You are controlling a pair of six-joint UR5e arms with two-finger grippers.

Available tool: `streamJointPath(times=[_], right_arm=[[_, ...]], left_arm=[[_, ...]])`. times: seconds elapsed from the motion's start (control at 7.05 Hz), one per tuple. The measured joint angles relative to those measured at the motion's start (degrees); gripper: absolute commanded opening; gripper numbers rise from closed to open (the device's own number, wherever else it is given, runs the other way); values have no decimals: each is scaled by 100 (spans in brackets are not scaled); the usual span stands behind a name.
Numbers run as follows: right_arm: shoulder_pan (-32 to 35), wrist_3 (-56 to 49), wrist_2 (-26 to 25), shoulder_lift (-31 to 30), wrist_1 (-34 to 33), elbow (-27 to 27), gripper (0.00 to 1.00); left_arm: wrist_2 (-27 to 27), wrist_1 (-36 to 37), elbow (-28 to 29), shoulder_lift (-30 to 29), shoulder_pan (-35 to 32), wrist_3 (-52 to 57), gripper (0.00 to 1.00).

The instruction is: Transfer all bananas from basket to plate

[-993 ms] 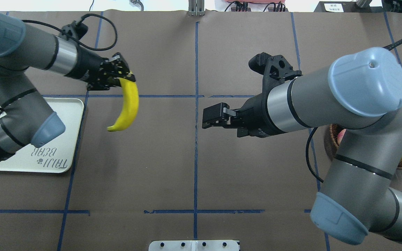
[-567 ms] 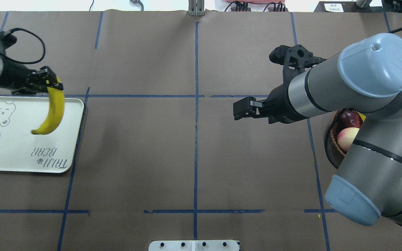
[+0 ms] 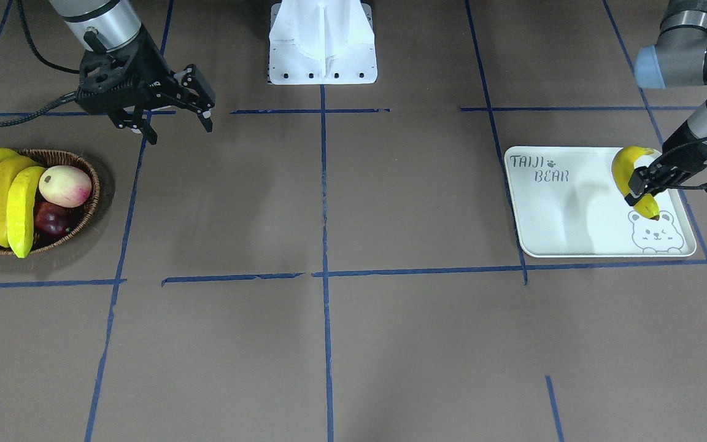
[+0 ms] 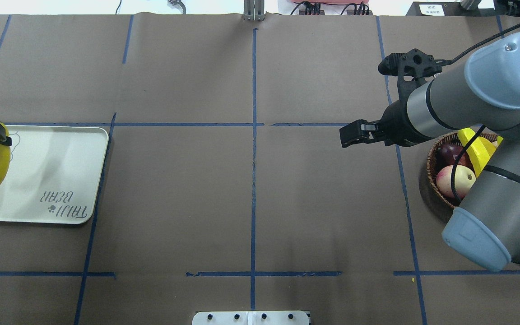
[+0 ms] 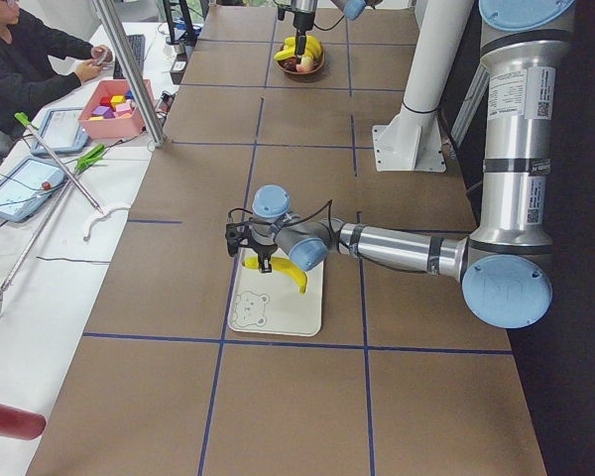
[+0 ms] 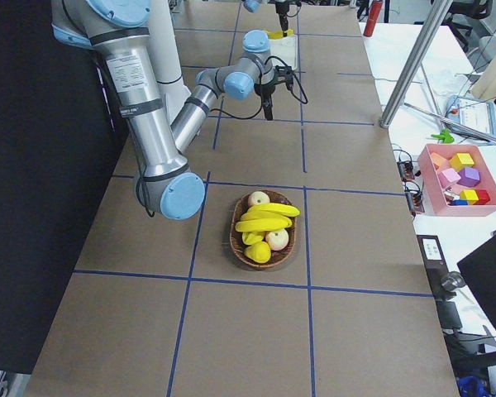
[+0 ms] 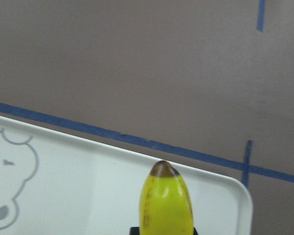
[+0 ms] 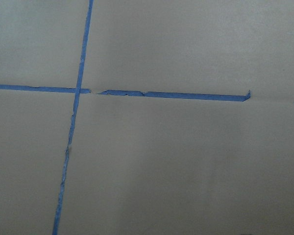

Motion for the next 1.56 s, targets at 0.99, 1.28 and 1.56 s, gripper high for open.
streamJointPath(times=[0.99, 1.28, 1.56], right_arm=[[78, -17, 40, -21, -67, 17, 100], [318, -105, 296, -40, -233, 24, 100], [553, -424, 476, -153, -318, 14, 100]], left_arm=[[351, 34, 551, -6, 22, 508, 99], [360, 10, 554, 7, 12, 537, 99], [158, 13, 302, 68, -42, 531, 99]])
